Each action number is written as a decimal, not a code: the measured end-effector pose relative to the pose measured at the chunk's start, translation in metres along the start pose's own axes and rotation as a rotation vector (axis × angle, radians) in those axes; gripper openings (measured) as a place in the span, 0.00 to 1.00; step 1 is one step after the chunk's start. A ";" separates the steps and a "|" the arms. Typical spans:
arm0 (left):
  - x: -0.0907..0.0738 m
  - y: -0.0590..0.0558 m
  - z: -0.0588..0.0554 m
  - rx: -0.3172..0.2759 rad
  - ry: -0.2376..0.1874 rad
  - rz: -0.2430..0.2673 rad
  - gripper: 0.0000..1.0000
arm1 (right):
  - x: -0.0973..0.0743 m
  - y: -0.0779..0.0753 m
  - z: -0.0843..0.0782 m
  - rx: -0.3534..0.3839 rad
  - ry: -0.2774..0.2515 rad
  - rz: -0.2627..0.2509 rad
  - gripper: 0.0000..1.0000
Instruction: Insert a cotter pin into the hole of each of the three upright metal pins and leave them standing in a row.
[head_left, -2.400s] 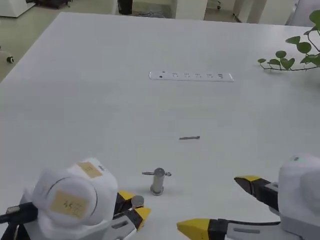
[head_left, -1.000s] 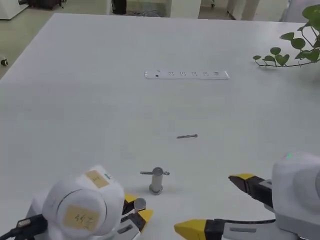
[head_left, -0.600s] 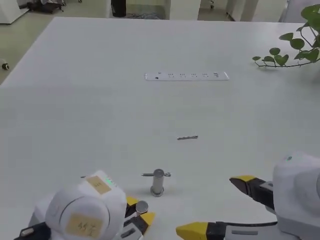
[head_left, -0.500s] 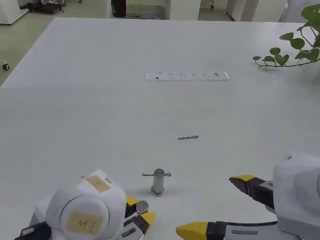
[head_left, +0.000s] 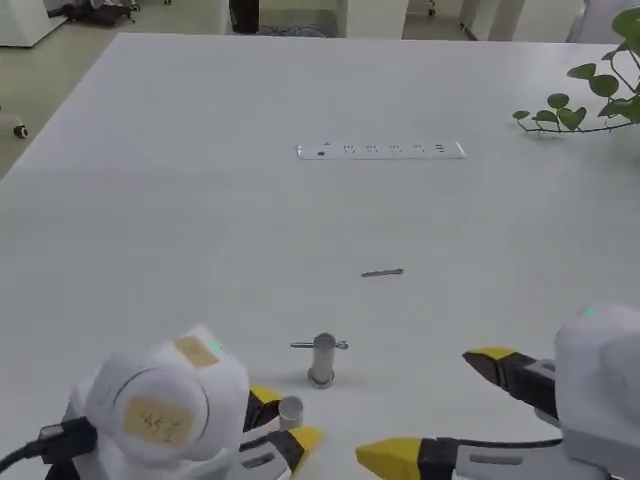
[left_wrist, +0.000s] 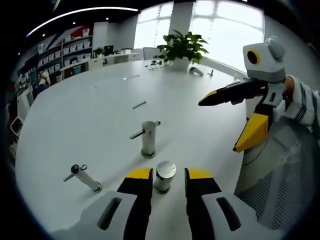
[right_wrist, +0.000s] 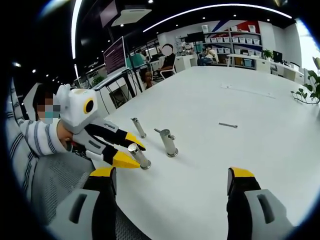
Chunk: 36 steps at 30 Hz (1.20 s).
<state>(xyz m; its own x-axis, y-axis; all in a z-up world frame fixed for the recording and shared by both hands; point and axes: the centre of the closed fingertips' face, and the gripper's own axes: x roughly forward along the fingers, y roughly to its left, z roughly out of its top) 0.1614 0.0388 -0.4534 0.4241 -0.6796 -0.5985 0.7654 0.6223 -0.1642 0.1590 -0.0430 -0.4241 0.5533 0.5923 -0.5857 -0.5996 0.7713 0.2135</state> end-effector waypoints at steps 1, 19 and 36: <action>-0.002 -0.001 0.004 0.001 -0.017 -0.018 0.26 | 0.000 0.000 0.000 -0.001 0.001 0.000 0.90; -0.054 0.008 0.041 -0.019 -0.211 -0.056 0.71 | -0.006 -0.009 0.006 0.022 -0.021 -0.015 0.89; -0.067 0.028 0.005 -0.067 -0.166 0.020 0.99 | -0.006 -0.016 0.006 0.011 -0.002 -0.033 0.89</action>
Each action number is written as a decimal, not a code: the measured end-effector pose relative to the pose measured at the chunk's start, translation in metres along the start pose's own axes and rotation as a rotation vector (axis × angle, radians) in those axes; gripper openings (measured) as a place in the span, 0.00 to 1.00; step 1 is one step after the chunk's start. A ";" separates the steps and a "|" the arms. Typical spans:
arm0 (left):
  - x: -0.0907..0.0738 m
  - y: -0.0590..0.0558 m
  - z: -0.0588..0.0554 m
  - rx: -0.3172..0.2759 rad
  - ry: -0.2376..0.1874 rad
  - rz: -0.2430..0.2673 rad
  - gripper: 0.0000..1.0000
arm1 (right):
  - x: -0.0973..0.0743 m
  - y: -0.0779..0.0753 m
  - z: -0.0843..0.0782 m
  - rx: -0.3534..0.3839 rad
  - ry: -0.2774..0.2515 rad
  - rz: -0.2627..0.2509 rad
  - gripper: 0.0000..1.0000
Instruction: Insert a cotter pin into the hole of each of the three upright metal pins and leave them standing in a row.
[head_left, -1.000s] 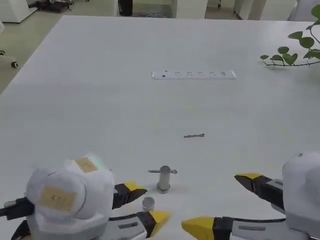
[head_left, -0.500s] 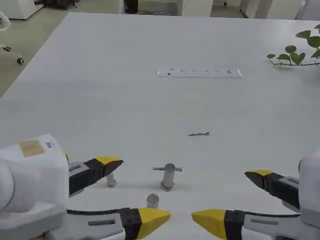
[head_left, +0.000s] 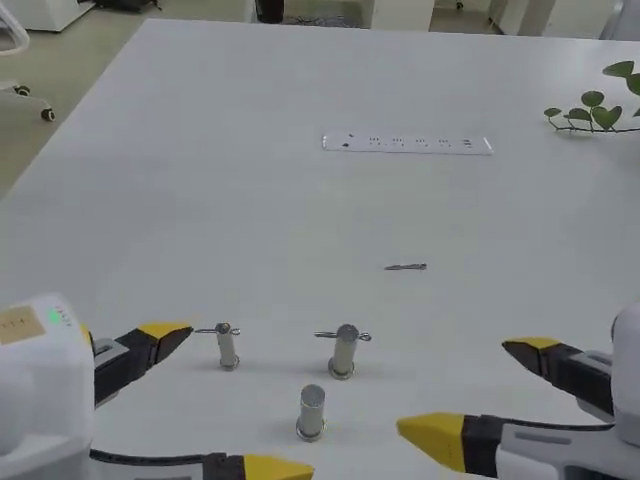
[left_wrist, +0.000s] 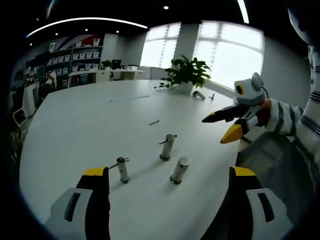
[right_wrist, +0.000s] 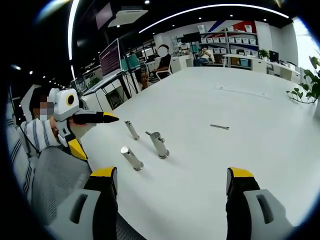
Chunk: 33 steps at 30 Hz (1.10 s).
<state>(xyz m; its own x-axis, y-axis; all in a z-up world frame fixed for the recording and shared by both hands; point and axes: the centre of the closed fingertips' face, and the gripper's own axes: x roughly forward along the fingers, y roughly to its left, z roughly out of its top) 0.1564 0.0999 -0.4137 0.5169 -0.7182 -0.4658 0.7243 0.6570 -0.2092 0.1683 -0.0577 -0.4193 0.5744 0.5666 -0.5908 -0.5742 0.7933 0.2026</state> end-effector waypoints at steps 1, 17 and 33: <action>0.000 0.001 -0.001 -0.003 0.004 0.004 0.99 | 0.000 -0.001 0.000 -0.003 0.001 -0.002 0.89; -0.001 0.007 -0.018 -0.071 0.027 0.015 0.99 | -0.001 -0.022 0.024 -0.147 0.067 -0.026 0.84; -0.007 0.003 -0.023 -0.079 0.050 0.000 0.99 | 0.022 -0.049 0.059 -0.458 0.234 0.009 0.78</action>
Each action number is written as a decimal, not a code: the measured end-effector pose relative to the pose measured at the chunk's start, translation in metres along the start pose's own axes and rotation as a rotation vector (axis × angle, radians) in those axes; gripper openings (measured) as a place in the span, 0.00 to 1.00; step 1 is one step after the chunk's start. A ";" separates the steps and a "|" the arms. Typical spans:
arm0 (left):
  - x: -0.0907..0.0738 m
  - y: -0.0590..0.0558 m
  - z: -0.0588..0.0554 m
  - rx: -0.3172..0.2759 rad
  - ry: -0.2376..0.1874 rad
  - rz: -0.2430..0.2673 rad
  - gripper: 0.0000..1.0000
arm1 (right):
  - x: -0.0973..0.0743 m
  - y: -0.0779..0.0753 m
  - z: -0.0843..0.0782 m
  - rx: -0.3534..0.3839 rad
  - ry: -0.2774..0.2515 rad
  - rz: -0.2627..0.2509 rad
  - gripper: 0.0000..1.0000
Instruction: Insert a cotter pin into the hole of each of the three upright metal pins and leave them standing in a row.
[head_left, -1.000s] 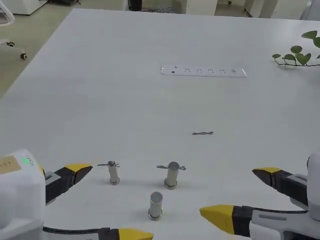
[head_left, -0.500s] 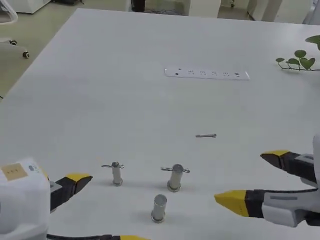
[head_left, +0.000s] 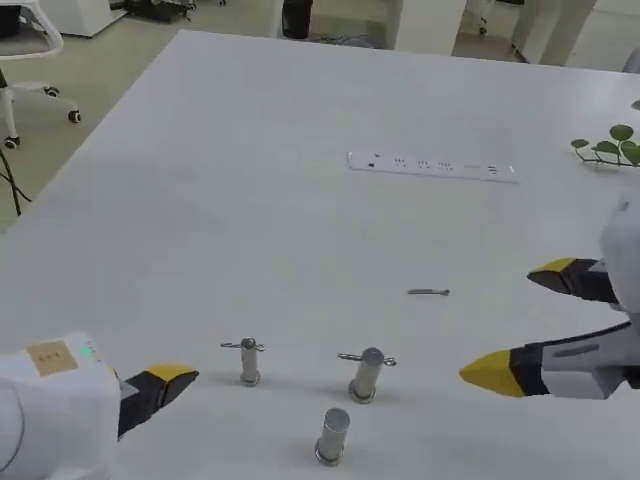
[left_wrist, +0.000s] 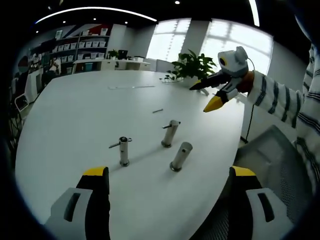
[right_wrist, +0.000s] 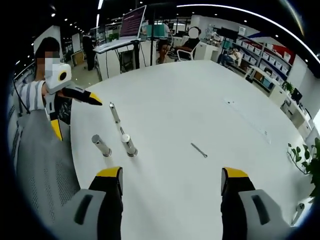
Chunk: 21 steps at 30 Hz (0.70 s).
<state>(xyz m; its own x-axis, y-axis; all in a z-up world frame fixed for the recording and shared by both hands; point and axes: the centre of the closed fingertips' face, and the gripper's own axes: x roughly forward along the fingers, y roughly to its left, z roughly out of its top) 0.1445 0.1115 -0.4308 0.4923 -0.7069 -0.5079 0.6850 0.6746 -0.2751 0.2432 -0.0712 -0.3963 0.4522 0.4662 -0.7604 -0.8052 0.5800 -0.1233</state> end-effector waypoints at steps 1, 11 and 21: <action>0.000 -0.001 0.000 0.001 0.001 -0.001 0.99 | 0.001 -0.001 0.003 -0.014 0.001 0.004 0.78; -0.001 -0.007 -0.004 0.002 0.017 -0.029 0.99 | 0.012 -0.024 0.021 -0.217 0.080 0.038 0.70; 0.001 -0.008 0.003 -0.031 -0.014 -0.048 0.99 | 0.042 -0.033 0.012 -0.360 0.206 0.141 0.63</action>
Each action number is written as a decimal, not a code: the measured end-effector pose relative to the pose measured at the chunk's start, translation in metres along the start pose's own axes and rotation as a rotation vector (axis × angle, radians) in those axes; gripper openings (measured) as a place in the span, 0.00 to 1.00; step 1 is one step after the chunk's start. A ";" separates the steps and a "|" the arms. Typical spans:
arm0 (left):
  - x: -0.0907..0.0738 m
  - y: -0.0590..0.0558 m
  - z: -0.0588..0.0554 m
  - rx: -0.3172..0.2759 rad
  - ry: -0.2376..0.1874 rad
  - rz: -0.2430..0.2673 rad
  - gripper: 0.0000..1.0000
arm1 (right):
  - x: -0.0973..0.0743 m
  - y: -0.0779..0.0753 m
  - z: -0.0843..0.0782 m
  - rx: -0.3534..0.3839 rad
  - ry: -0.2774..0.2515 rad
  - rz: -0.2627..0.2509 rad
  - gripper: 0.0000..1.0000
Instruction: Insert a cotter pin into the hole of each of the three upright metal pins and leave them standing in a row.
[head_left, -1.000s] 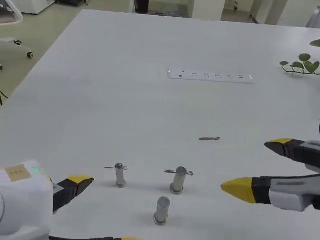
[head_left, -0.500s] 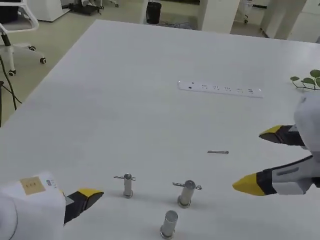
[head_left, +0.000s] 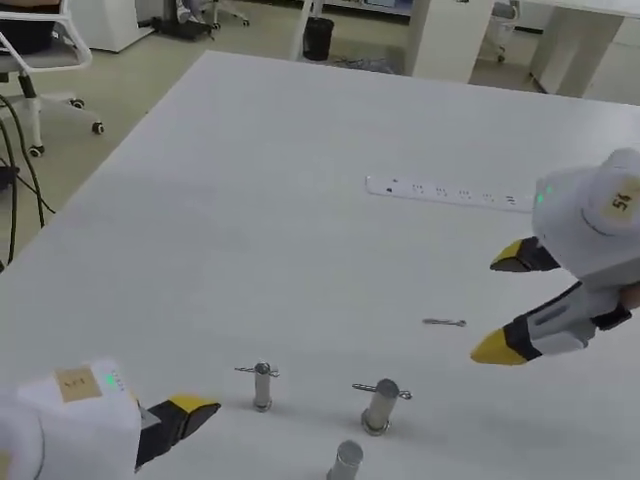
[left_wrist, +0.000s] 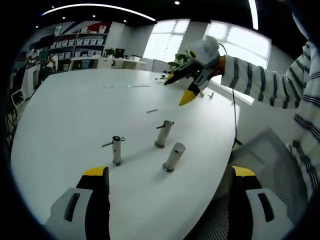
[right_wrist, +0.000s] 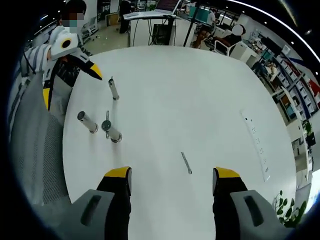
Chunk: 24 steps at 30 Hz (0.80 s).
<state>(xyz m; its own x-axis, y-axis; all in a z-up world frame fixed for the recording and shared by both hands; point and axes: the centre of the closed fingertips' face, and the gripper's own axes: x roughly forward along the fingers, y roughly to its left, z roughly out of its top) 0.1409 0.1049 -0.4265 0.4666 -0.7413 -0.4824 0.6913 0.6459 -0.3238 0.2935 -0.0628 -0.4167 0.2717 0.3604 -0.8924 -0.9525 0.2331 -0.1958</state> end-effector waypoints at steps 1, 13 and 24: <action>0.000 0.000 0.000 0.001 0.002 -0.001 0.99 | 0.005 -0.001 0.000 -0.006 0.008 0.007 0.63; 0.003 -0.002 -0.006 -0.011 0.011 -0.003 0.99 | 0.048 -0.033 -0.007 -0.029 0.091 0.043 0.42; 0.001 -0.003 -0.009 -0.035 0.015 0.010 0.97 | 0.069 -0.035 -0.014 -0.028 0.134 0.071 0.24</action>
<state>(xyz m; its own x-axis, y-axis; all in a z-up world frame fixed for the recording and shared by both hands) 0.1344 0.1036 -0.4339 0.4648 -0.7319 -0.4982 0.6667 0.6596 -0.3470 0.3439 -0.0588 -0.4769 0.1843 0.2511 -0.9502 -0.9727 0.1854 -0.1396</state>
